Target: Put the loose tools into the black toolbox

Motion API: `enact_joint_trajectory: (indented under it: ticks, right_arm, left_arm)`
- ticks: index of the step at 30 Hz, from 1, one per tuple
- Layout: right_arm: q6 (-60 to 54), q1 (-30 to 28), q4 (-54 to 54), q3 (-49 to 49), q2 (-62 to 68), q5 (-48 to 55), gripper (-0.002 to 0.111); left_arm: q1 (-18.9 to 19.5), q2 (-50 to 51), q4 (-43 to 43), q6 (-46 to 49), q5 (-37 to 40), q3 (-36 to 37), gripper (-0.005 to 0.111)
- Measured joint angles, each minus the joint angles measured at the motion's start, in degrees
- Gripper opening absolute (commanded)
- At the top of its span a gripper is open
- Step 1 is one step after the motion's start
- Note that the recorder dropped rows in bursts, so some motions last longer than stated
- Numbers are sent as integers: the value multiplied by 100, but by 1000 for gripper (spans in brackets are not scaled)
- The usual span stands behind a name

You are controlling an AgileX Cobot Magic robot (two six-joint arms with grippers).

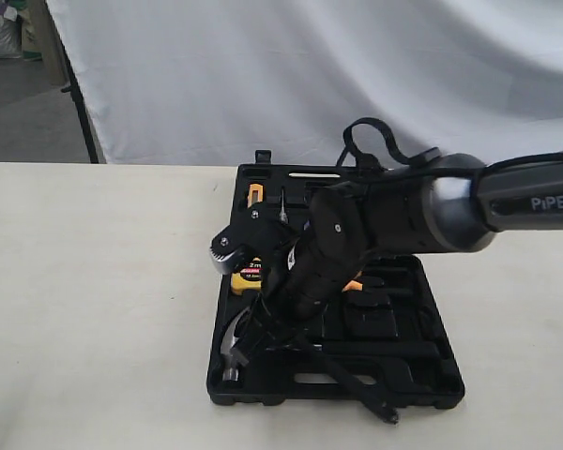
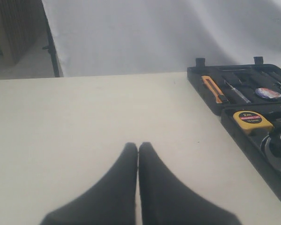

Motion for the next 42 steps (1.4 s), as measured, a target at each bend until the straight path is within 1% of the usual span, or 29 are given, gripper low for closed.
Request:
enact_joint_trajectory:
  ticks: [4, 10, 17, 24, 27, 30, 32, 33, 36, 38, 39, 41, 42]
  right_arm:
    - [1, -10, -69, -8, -186, 23, 0]
    - [-25, -21, -492, 4, -430, 67, 0]
    - [-25, -21, -580, 4, -306, 57, 0]
    - [-108, 122, -651, -29, -218, 48, 0]
    - [-355, 231, -618, -38, -137, 160, 0]
    - [-979, 421, -651, -1, 67, 474, 0]
    - [-1291, 539, -798, -12, 77, 498, 0]
    - [-1473, 654, -1132, -22, 100, 509, 0]
    - [-1533, 728, -1483, -35, 110, 536, 1]
    - [-1444, 728, -1544, -35, 110, 549, 13]
    - [-1410, 728, -1558, -35, 110, 549, 23]
    - [-1331, 728, -1606, -46, 87, 549, 54]
    - [-1226, 728, -1620, -46, 26, 560, 59]
  left_arm:
    - [0, 0, 0, 0, 0, 0, 1]
    - [0, 0, 0, 0, 0, 0, 1]
    - [0, 0, 0, 0, 0, 0, 1]
    - [0, 0, 0, 0, 0, 0, 1]
    - [0, 0, 0, 0, 0, 0, 1]
    - [0, 0, 0, 0, 0, 0, 1]
    - [0, 0, 0, 0, 0, 0, 1]
    - [0, 0, 0, 0, 0, 0, 1]
    - [0, 0, 0, 0, 0, 0, 1]
    - [0, 0, 0, 0, 0, 0, 1]
    - [0, 0, 0, 0, 0, 0, 1]
    - [0, 0, 0, 0, 0, 0, 1]
    - [0, 0, 0, 0, 0, 0, 1]
